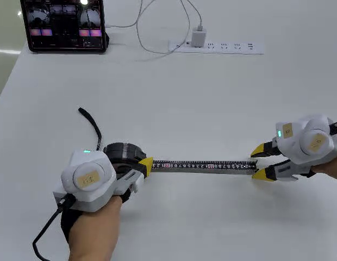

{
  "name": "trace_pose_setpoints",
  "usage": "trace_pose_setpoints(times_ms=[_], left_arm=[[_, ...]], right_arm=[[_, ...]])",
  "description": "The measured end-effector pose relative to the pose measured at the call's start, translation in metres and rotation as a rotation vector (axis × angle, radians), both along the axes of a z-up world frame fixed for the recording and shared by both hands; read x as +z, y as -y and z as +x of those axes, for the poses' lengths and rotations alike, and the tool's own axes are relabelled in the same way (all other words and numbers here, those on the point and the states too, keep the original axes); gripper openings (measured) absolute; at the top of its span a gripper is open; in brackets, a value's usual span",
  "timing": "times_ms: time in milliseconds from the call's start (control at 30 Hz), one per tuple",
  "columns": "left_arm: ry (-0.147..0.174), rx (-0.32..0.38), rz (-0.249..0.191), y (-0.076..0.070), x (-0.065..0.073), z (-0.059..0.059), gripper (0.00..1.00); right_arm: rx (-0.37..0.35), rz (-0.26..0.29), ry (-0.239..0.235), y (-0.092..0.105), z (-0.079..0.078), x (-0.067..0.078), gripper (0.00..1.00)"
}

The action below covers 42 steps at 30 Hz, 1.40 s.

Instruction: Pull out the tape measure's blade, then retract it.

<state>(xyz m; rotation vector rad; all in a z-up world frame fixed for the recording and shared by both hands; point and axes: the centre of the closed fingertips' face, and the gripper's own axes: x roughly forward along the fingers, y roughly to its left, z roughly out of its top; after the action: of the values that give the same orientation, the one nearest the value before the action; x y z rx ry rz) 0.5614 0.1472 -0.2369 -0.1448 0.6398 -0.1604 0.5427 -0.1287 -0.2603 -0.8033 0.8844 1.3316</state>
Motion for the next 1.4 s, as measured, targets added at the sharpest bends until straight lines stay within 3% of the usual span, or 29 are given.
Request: trace_pose_setpoints(times_ms=[567, 767, 1400], left_arm=[[-0.016, 0.023, 0.004, -0.0012, -0.0034, 0.0016, 0.63], [-0.017, 0.04, -0.014, -0.0016, -0.0028, 0.0021, 0.63], [-0.031, 0.052, -0.012, -0.0016, -0.0046, 0.0028, 0.64]], right_arm=[[0.021, -0.023, -0.006, 0.0025, 0.0029, -0.0048, 0.14], [0.026, -0.03, -0.007, 0.0031, 0.0043, -0.0059, 0.12], [0.026, -0.043, -0.008, 0.0017, 0.0036, -0.005, 0.11]])
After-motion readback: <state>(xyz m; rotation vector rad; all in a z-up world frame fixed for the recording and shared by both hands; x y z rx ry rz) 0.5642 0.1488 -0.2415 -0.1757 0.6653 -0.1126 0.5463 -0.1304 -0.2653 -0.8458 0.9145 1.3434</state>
